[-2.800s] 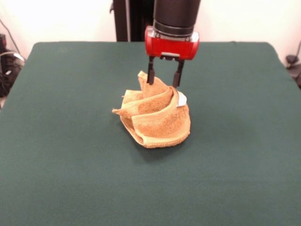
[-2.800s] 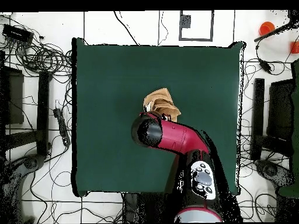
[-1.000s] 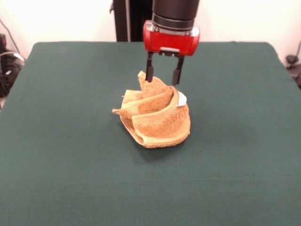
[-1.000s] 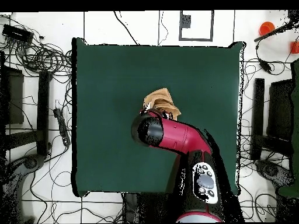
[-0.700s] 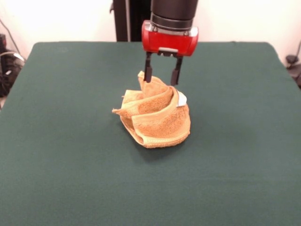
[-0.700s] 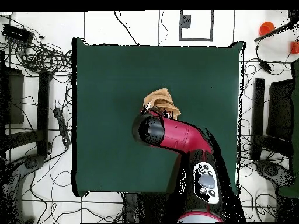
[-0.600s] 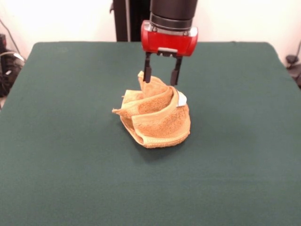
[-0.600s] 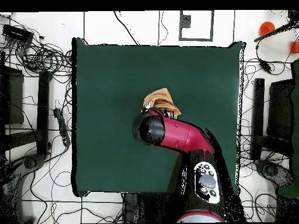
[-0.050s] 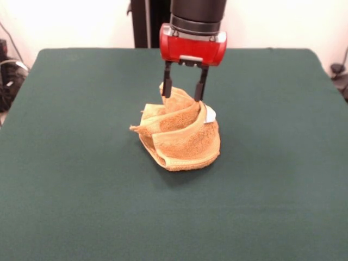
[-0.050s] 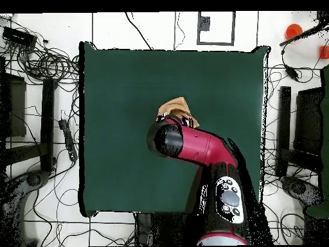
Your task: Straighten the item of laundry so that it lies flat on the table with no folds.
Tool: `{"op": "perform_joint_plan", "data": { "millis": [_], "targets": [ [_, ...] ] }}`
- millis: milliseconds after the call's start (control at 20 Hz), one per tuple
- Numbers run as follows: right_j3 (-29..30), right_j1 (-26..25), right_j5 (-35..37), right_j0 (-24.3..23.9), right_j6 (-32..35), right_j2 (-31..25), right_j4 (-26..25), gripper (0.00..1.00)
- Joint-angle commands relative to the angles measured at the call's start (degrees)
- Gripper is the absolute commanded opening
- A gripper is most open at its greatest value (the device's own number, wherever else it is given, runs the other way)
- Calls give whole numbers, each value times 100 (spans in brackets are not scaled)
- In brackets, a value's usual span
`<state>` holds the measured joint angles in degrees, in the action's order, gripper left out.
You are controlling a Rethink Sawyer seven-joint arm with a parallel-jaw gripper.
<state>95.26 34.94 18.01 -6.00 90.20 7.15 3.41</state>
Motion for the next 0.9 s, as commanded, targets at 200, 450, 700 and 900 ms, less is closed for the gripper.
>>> {"op": "perform_joint_plan", "data": {
  "millis": [200, 450, 700, 900],
  "targets": [
    [-58, -673, -116, 148, 1091, -233, 51, 100],
    [-10, -672, -180, 137, 1113, -253, 58, 100],
    [47, -696, -302, 109, 1111, -294, 46, 100],
    [-8, -773, -366, 88, 1089, -316, 38, 100]
  ]
}}
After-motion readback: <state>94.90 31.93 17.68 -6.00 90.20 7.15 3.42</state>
